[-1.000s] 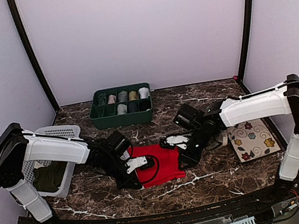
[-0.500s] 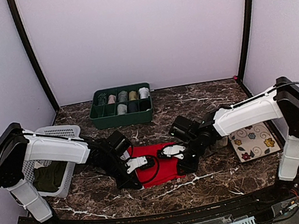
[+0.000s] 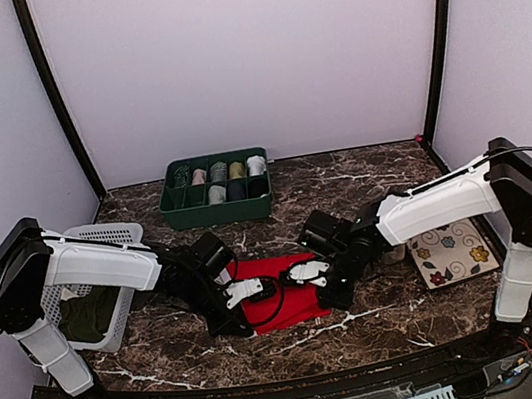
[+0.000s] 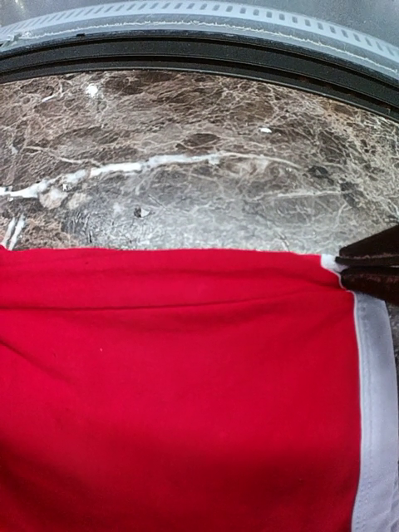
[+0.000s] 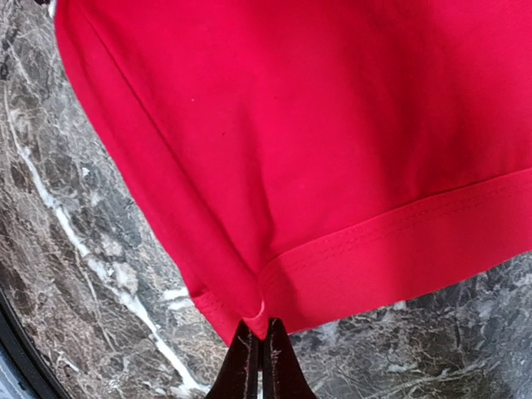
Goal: Roll the underwear
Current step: Smooth out the underwear at the center of the board.
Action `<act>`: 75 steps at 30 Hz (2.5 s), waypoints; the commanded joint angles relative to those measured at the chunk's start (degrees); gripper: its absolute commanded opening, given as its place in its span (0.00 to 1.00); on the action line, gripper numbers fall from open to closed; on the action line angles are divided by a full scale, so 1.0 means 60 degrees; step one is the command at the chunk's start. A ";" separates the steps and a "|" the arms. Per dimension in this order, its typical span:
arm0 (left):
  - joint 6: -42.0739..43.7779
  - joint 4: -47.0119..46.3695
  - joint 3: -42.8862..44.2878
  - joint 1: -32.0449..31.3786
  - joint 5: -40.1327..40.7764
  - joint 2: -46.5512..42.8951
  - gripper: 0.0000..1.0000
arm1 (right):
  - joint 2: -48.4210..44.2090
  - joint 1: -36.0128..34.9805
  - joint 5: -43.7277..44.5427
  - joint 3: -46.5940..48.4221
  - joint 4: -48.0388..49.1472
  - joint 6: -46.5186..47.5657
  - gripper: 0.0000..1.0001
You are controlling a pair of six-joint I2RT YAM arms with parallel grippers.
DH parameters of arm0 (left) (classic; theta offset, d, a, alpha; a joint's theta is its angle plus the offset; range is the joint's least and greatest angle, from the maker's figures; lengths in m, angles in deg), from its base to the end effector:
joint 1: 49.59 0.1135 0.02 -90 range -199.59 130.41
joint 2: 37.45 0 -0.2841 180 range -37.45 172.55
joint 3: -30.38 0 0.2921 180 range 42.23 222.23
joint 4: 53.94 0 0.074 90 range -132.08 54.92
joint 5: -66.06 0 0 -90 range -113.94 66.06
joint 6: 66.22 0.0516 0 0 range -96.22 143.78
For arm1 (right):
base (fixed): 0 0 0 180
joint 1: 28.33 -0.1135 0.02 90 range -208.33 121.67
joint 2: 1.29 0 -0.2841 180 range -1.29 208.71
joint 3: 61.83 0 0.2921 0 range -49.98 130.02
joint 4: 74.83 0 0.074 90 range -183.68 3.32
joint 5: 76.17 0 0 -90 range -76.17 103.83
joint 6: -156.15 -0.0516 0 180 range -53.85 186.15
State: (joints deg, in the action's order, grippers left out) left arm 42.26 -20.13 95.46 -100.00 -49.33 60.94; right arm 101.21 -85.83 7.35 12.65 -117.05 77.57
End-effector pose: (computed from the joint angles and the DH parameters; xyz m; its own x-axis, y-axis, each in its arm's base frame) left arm 0.2076 -0.2857 0.1230 -0.3025 0.8152 -0.4940 0.9472 0.1992 -0.2514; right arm 0.2002 0.3251 0.1357 -0.3257 -0.8773 -0.3524 -0.9416 0.3346 0.0372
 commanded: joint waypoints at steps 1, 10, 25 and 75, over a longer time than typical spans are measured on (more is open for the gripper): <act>0.0117 0.0398 -0.0032 -0.0035 0.0306 0.0122 0.00 | -0.0610 -0.0111 0.0149 0.0480 -0.0494 0.0001 0.00; 0.0116 0.0392 -0.0153 -0.0035 0.0323 0.0010 0.00 | -0.0437 -0.0376 -0.0734 0.0151 -0.0713 -0.0337 0.00; 0.0154 0.0345 -0.0573 -0.0006 0.0365 -0.0717 0.09 | -0.0154 -0.0378 -0.1218 -0.0519 -0.0278 -0.0603 0.10; -0.6017 -0.1781 0.2601 0.3294 -0.1028 0.1699 0.58 | 0.0984 0.1952 -0.2135 0.1447 0.1477 -0.6052 0.86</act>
State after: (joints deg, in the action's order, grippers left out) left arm 2.48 -35.97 109.06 -79.98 -54.96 69.05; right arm 105.30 -74.59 -6.84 22.22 -106.72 40.17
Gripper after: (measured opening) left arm 0.610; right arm 0.873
